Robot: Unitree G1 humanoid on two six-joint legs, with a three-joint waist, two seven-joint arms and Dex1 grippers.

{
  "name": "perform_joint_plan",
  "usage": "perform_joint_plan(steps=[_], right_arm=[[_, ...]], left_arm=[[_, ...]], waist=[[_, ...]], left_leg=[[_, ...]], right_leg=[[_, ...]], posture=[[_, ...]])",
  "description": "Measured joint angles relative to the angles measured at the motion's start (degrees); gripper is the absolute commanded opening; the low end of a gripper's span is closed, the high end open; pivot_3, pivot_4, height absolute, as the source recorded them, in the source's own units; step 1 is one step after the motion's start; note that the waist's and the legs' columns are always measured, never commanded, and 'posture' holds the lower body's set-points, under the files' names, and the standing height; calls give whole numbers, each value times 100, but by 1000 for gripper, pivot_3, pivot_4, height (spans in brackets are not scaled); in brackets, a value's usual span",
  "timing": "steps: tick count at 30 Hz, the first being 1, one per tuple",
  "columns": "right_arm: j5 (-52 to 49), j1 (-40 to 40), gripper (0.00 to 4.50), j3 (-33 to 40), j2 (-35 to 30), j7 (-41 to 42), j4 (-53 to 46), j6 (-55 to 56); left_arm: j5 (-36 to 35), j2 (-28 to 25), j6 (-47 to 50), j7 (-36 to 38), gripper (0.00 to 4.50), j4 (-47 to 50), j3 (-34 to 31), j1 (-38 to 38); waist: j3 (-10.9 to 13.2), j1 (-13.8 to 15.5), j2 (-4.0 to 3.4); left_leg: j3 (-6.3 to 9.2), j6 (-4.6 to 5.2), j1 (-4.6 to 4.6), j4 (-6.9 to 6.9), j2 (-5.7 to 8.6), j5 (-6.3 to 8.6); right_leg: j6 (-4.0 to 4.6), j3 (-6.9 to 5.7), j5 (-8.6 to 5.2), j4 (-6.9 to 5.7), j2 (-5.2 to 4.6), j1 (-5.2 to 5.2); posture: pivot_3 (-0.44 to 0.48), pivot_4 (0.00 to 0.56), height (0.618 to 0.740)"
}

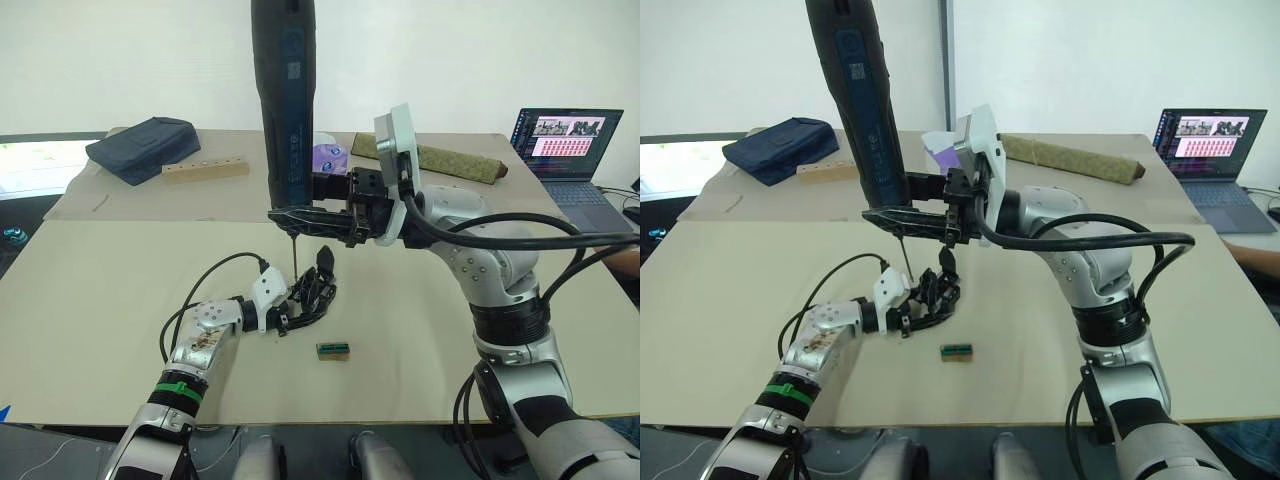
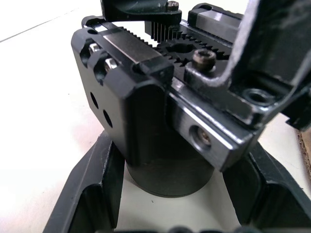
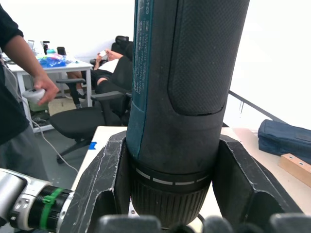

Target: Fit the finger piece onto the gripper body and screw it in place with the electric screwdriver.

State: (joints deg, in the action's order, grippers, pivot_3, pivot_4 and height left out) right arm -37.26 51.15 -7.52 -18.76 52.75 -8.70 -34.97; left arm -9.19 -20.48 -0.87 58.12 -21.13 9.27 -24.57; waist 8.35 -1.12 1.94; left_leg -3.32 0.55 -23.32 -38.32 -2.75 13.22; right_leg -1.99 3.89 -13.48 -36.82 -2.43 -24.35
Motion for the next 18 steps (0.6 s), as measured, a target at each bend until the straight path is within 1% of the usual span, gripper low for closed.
perform_joint_plan(steps=[18], right_arm=[[461,-57,1937,-119,196,190,206,231]], left_arm=[[-20,-53,44,98,2301,-11,-36,-6]], waist=[[0,-40,0]], left_leg=[[0,0,1,2,-1,0]], right_leg=[[0,0,0,0,1,-1]], posture=[[0,150,740]])
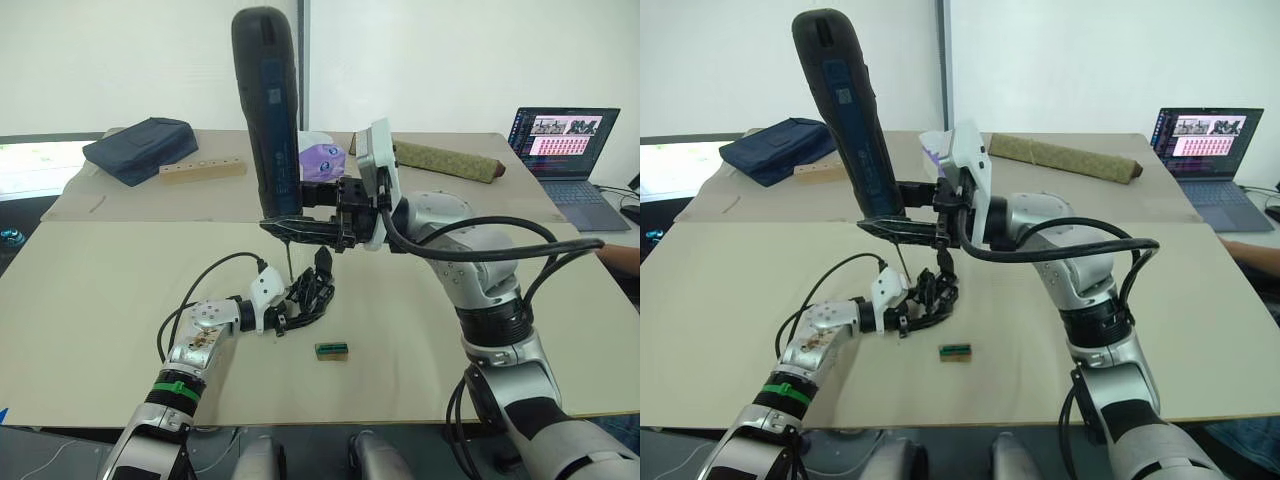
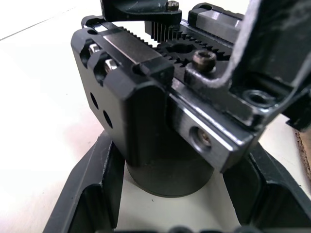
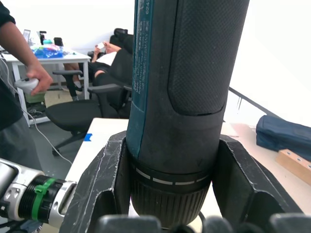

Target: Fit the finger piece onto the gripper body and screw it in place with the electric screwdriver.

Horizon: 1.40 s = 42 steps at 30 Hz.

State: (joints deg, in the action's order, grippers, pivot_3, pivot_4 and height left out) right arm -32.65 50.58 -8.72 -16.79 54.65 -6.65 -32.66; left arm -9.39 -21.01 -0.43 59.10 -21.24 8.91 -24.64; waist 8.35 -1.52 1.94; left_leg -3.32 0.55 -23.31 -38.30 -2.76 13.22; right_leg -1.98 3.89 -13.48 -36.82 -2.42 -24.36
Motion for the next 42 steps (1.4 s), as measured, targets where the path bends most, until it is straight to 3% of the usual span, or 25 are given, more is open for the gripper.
perform_joint_plan(steps=[42], right_arm=[[440,-179,1937,-164,194,153,386,209]], left_arm=[[-23,-31,230,-19,2301,199,-68,89]], waist=[[0,-70,0]], left_leg=[[1,0,0,2,0,0]], right_leg=[[0,0,0,2,-1,0]], posture=[[0,150,740]])
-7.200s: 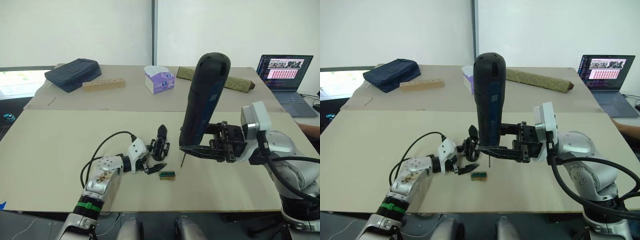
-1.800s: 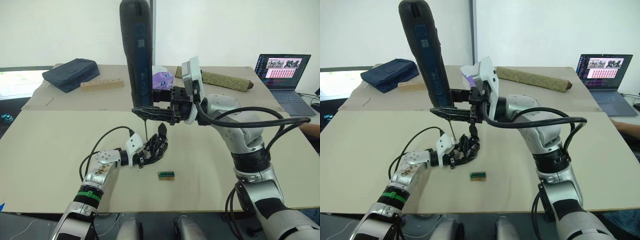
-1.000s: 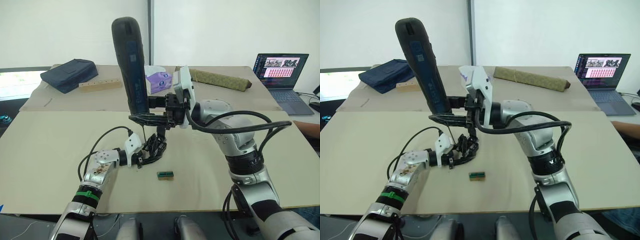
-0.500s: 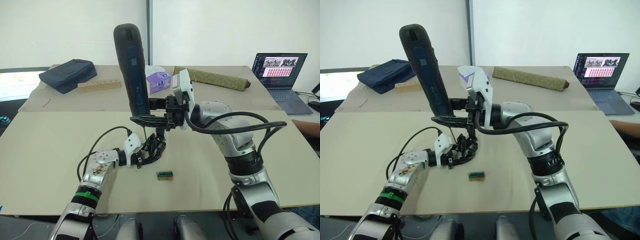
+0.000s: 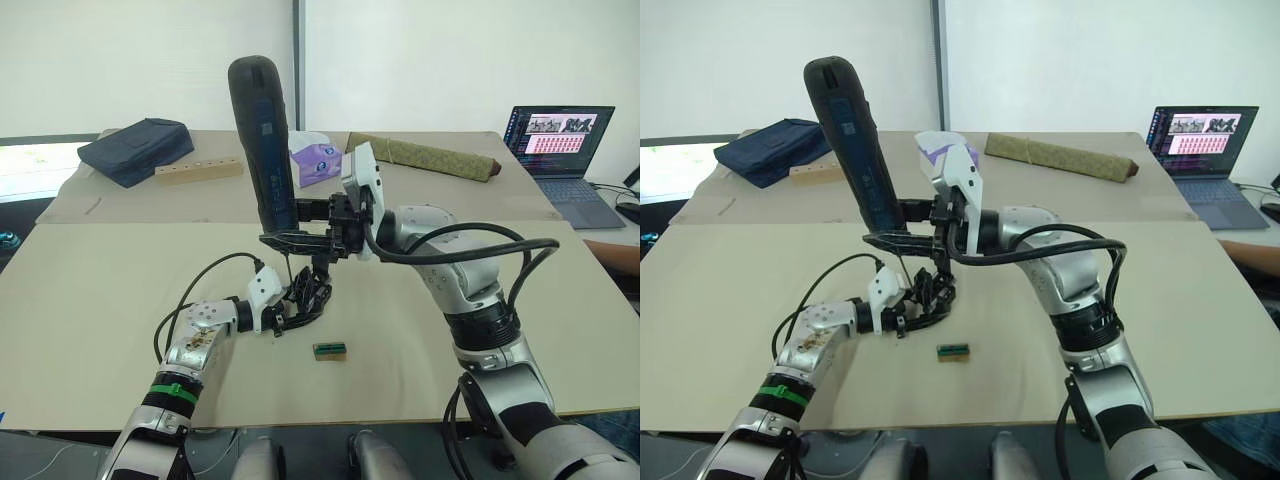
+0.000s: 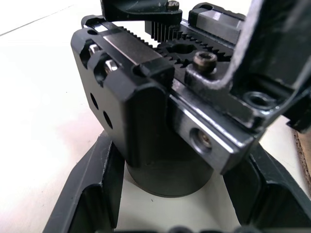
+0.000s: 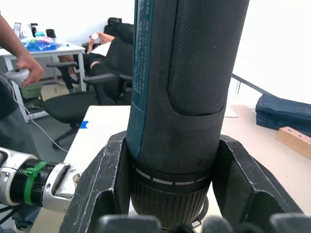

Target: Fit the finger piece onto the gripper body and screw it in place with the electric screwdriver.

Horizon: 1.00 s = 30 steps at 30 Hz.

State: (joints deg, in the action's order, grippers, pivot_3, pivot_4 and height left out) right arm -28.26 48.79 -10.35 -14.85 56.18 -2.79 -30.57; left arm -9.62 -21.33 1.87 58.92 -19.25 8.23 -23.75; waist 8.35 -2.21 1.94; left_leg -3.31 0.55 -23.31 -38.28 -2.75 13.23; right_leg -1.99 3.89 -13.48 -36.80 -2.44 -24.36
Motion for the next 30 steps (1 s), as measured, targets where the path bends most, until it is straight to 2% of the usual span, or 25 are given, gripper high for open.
perform_joint_plan(steps=[30], right_arm=[[58,-57,1937,-29,61,18,109,0]], left_arm=[[0,0,62,-7,2301,61,3,40]], waist=[[0,-11,0]], left_leg=[[1,0,1,2,0,0]], right_leg=[[0,0,0,1,0,0]], posture=[[0,150,740]])
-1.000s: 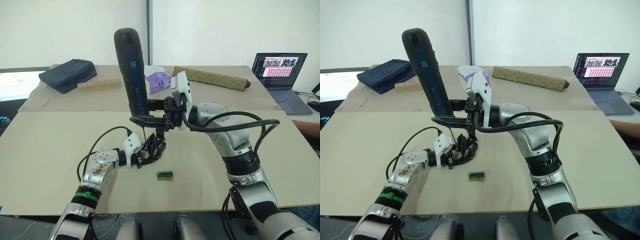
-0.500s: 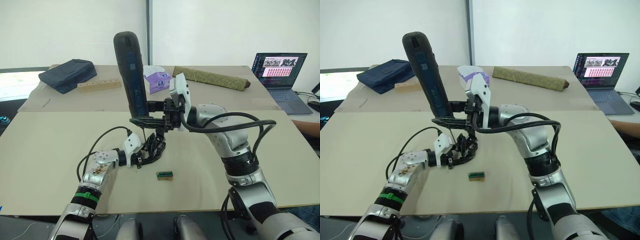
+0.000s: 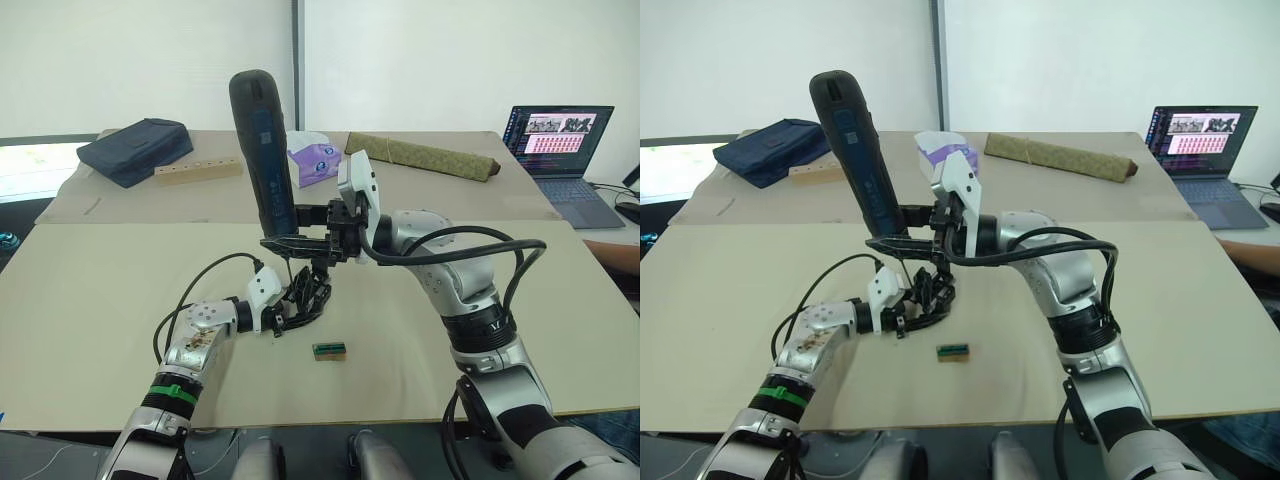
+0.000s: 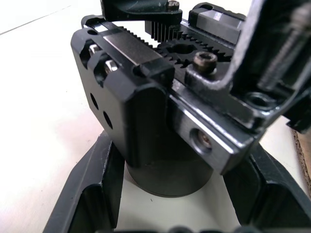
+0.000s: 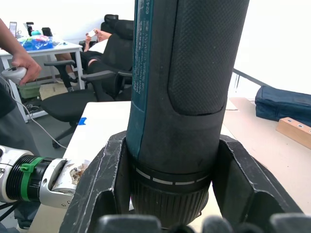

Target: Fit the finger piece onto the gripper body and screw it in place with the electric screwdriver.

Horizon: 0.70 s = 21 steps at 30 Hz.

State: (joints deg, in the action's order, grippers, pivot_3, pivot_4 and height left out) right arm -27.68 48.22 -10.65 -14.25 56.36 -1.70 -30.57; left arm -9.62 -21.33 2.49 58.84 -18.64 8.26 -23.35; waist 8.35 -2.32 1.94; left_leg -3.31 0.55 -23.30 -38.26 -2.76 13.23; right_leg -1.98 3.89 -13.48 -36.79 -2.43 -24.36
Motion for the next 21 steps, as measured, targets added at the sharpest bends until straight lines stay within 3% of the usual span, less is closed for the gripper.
perform_joint_plan(steps=[21], right_arm=[[-2,-131,1937,-65,11,80,-1,-15]], left_arm=[[0,0,-15,1,2301,-7,-1,3]], waist=[[0,-3,0]], left_leg=[[0,0,0,1,0,0]], right_leg=[[0,0,0,0,0,0]], posture=[[0,150,740]])
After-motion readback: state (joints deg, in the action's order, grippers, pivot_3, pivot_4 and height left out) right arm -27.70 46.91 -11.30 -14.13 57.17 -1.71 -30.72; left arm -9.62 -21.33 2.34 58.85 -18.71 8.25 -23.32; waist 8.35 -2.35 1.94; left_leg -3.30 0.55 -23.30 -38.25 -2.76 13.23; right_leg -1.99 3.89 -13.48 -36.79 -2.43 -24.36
